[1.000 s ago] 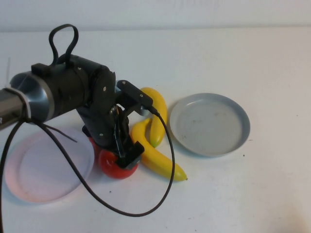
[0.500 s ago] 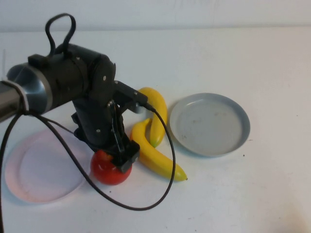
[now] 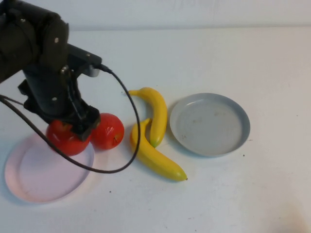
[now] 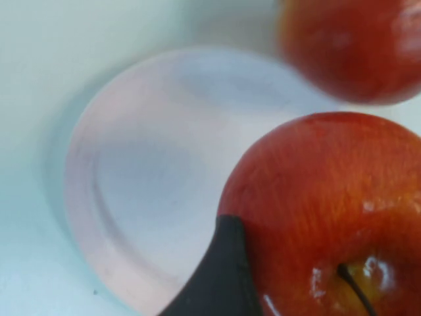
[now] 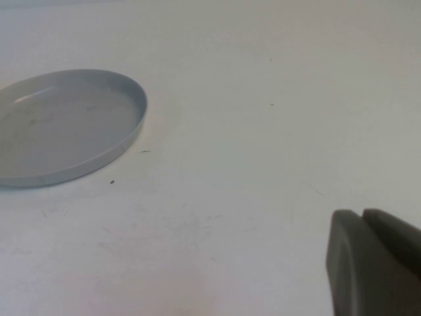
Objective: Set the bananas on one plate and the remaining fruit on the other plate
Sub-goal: Put one type of fruit in the left plate
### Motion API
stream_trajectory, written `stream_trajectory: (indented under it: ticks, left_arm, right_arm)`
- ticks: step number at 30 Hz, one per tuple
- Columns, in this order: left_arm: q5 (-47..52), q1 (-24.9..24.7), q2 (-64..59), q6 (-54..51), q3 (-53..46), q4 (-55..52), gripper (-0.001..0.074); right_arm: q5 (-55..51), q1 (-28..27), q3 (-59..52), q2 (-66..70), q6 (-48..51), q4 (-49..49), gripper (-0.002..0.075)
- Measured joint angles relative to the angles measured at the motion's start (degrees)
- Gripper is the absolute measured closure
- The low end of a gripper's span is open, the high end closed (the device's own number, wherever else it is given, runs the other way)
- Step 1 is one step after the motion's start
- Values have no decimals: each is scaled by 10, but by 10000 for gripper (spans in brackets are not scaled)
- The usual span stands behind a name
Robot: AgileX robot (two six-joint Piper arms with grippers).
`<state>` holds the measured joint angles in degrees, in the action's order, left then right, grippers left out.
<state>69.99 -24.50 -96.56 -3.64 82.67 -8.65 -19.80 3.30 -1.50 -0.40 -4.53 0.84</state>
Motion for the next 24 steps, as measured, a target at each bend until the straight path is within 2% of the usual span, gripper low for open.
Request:
stream_trajectory:
  ticks: [5,9,13,17,24]
  left_arm:
    - [0,61,-9,-1,-22,11,139]
    - [1,86,-35,-16,-29,20,139]
    - [-13,93,-54,-32,-29,26,134]
    - [-31,93,-68,-7,-29,10,69]
    - [-8,93,-69,31,-11,10,67]
  right_arm:
    - [0,0,0,0,0,0,743]
    - [0,0,0,0,0,0,743]
    - [0,0,0,0,0,0,743]
    - [0,0,0,0,0,0,743]
    - [0,0,0,0,0,0,743]
